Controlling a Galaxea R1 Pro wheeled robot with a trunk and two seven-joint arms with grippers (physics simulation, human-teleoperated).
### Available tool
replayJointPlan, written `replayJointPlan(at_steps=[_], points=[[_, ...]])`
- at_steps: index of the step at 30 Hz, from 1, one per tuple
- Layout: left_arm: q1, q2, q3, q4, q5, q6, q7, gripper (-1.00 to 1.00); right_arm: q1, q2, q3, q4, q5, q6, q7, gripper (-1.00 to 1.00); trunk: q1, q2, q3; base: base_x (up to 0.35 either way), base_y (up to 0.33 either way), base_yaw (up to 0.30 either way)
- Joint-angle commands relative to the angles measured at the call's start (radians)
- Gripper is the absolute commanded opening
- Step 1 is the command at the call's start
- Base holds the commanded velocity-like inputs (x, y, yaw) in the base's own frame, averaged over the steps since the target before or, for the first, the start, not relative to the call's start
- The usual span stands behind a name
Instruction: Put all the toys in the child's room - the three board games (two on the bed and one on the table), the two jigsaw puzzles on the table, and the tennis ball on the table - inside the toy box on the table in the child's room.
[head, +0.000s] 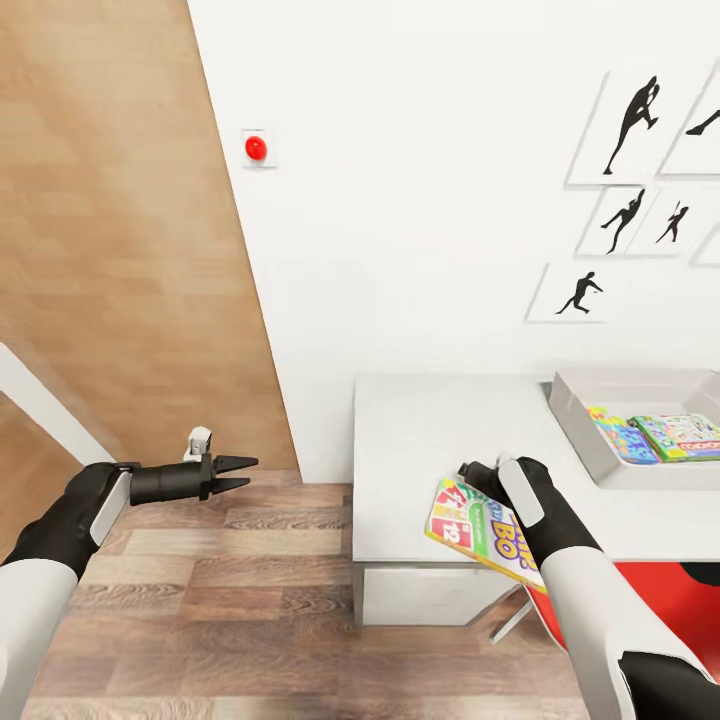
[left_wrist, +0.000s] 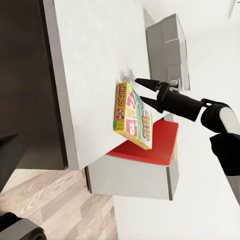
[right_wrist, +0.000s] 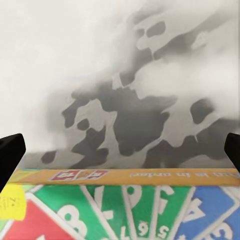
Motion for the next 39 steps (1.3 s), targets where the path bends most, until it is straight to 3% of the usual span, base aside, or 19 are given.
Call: replayJointPlan(at_steps=[1,30,39], points=[[-0.001,0.0,0.0,0.0,0.001,0.006,-0.002,1.0,-0.001,0.0,0.0,-0.001,-0.011,0.002,-0.009,1.0,0.001,-0.002,-0.002,-0.016,0.0,0.0],[-0.001,0.0,0.0,0.0,0.002,0.005,-0.002,1.0,0.0,0.0,-0.006,-0.014,-0.012,0.001,-0.008,1.0,0.001,-0.002,0.032,-0.001,0.0,-0.131],[-0.001,0.0,0.0,0.0,0.002,0.005,-0.001,1.0,0.014,0.001,-0.005,-0.146,-0.014,0.005,-0.008,1.0,0.001,-0.002,0.044,0.0,0.0,-0.152]])
